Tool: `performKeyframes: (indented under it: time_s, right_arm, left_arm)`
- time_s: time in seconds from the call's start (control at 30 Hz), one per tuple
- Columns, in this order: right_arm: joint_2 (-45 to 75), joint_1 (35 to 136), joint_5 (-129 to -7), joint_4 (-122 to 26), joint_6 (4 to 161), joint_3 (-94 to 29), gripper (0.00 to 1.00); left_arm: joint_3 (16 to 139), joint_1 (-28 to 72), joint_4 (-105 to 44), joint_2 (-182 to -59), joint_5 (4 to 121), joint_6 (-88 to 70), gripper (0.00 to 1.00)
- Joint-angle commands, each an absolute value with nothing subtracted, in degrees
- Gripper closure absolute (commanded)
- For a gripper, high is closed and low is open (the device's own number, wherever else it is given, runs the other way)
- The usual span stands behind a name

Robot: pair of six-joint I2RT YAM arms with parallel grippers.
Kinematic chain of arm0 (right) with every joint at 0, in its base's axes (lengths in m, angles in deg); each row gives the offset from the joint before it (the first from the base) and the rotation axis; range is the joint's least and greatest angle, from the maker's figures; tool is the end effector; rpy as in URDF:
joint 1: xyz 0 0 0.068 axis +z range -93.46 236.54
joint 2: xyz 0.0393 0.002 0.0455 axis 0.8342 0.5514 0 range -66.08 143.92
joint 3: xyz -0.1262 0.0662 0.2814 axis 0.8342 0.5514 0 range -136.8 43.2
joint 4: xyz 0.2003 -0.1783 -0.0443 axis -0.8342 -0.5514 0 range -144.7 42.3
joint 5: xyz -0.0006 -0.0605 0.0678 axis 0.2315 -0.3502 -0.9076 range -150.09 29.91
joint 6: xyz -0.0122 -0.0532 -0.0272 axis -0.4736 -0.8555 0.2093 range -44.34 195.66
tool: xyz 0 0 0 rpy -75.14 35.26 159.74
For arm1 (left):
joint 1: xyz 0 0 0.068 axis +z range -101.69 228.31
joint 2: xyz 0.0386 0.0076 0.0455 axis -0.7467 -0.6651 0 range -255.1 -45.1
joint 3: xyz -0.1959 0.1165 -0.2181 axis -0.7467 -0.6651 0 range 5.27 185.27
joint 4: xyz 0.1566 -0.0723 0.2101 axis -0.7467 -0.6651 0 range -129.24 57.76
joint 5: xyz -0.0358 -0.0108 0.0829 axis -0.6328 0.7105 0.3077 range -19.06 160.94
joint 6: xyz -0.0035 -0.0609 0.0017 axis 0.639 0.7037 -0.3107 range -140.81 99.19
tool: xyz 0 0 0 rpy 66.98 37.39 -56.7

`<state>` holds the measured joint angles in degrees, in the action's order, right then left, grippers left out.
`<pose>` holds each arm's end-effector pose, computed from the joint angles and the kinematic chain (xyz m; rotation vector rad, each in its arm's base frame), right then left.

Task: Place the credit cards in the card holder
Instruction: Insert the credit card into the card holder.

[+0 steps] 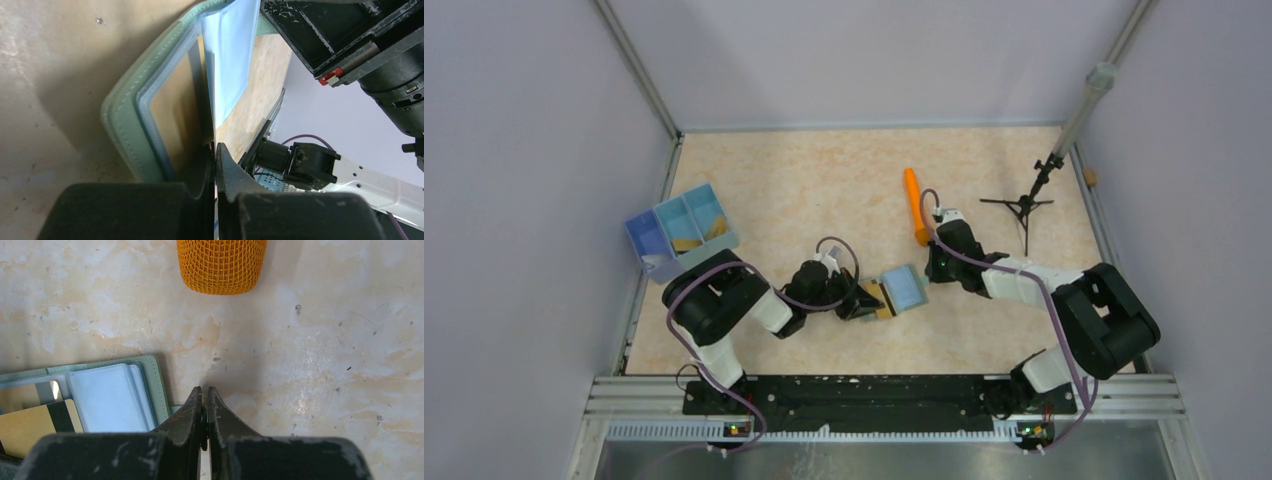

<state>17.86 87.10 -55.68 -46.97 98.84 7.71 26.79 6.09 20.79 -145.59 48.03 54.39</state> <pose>0.2450 0.1407 0.1794 -0.1203 2.4258 0.3409 0.2016 -0.2069 0.1256 -0.3927 2.4071 -1.5482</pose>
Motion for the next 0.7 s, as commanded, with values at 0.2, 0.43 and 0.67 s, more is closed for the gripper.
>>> performKeyframes:
  time_s: [0.2, 0.43, 0.67]
  right_arm:
    - [19.08, 86.62, -55.72, -47.53, 98.83, 5.67, 1.0]
    - [19.09, 86.6, -55.86, -47.53, 98.86, 5.58, 1.0]
    - [19.0, 86.6, -55.88, -47.53, 98.84, 5.49, 1.0]
  left_arm:
    - [27.56, 6.38, 25.44, -148.27, 45.48, 55.03, 1.0]
    - [28.76, 6.62, 24.73, -149.67, 44.83, 54.44, 1.0]
    - [29.41, 7.34, 23.15, -150.34, 45.2, 53.17, 1.0]
